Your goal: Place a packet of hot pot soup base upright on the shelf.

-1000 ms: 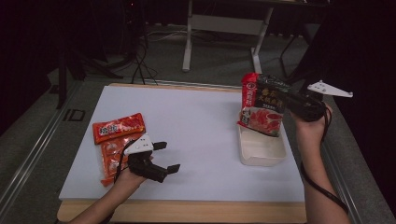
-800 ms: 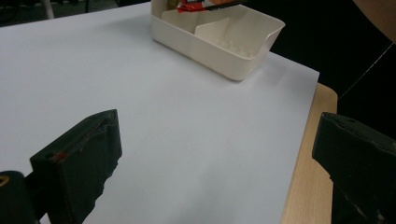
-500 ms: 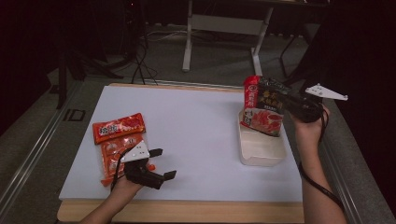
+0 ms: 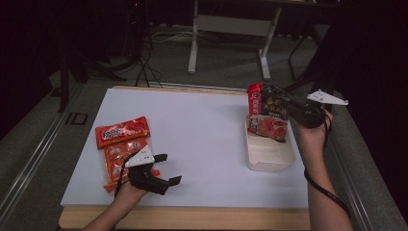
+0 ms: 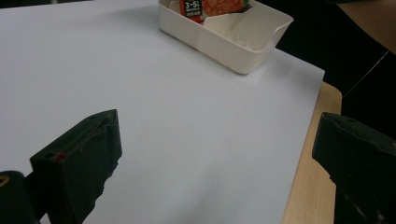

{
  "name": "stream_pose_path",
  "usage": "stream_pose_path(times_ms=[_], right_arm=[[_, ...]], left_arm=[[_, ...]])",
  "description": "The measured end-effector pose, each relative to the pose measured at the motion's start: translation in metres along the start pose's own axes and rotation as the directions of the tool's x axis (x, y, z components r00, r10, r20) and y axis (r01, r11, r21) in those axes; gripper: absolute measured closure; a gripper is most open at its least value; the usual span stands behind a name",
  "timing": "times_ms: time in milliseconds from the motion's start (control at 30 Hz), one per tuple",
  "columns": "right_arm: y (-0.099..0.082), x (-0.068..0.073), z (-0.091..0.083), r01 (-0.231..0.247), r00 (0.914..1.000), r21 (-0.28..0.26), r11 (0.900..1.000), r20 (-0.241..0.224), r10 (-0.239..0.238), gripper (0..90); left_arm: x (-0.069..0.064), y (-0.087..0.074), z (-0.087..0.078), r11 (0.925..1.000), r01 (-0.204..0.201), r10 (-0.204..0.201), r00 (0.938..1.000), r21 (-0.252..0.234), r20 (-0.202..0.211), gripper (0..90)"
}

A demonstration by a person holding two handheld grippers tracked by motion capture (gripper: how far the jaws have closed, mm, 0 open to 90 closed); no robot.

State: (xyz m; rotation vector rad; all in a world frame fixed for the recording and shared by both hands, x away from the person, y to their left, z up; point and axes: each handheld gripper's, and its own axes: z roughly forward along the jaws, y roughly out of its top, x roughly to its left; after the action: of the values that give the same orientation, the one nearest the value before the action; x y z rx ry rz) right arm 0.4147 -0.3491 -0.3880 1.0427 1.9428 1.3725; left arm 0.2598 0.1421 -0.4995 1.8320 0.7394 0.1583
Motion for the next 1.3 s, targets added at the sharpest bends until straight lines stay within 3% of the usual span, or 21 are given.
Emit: stream_pose_path(times_ms=[133, 167, 367, 533, 633, 1067, 1167, 1233, 1267, 1300], right_arm=[[0.0, 0.0, 0.0, 0.006, 1.0, 0.001, 1.0, -0.007, -0.006, 77.6], [0.002, 0.0, 0.001, 0.017, 0.9993, 0.012, 0.9998, -0.032, -0.017, 77.2], [-0.001, 0.003, 0.006, 0.052, 0.9963, 0.018, 0.9985, -0.07, -0.051, 76.6], [-0.006, 0.004, 0.01, 0.056, 0.9958, 0.03, 0.998, -0.075, -0.053, 76.1], [-0.015, 0.0, 0.01, 0.014, 0.9976, 0.017, 0.9998, -0.068, -0.013, 75.7], [-0.025, -0.001, 0.002, -0.007, 0.9976, -0.04, 0.9992, -0.069, 0.004, 75.5], [-0.032, -0.002, 0.005, 0.008, 0.9988, 0.009, 0.9999, -0.048, -0.007, 75.3], [-0.037, -0.003, 0.006, 0.007, 0.9992, 0.011, 0.9999, -0.041, -0.007, 75.3], [-0.043, -0.008, 0.003, -0.038, 0.9981, -0.013, 0.9992, -0.049, 0.037, 75.2], [-0.046, -0.01, 0.001, -0.041, 0.9982, -0.016, 0.999, -0.044, 0.04, 75.2]], left_arm=[[0.0, 0.0, 0.0, 1.0, 0.001, -0.001, 1.0, 0.0, 0.003, 1.7], [0.0, 0.0, 0.001, 1.0, -0.001, 0.001, 1.0, 0.001, 0.002, 1.7], [0.001, 0.0, 0.0, 1.0, 0.004, -0.004, 1.0, -0.003, 0.004, 1.7], [0.001, 0.0, 0.0, 1.0, 0.004, -0.004, 1.0, -0.003, 0.002, 1.7], [0.002, -0.001, 0.0, 1.0, 0.006, -0.006, 1.0, -0.002, 0.001, 1.7], [0.002, -0.003, 0.0, 0.9999, 0.011, -0.011, 0.9999, 0.0, 0.001, 1.8], [0.002, -0.003, -0.001, 1.0, 0.009, -0.009, 1.0, -0.002, 0.001, 1.7], [0.002, -0.002, -0.001, 1.0, 0.009, -0.009, 1.0, -0.002, 0.001, 1.7], [0.002, -0.002, -0.001, 0.9999, 0.01, -0.01, 0.9999, -0.002, 0.001, 1.7], [0.002, -0.002, -0.001, 0.9999, 0.012, -0.012, 0.9999, -0.003, 0.001, 1.8]])
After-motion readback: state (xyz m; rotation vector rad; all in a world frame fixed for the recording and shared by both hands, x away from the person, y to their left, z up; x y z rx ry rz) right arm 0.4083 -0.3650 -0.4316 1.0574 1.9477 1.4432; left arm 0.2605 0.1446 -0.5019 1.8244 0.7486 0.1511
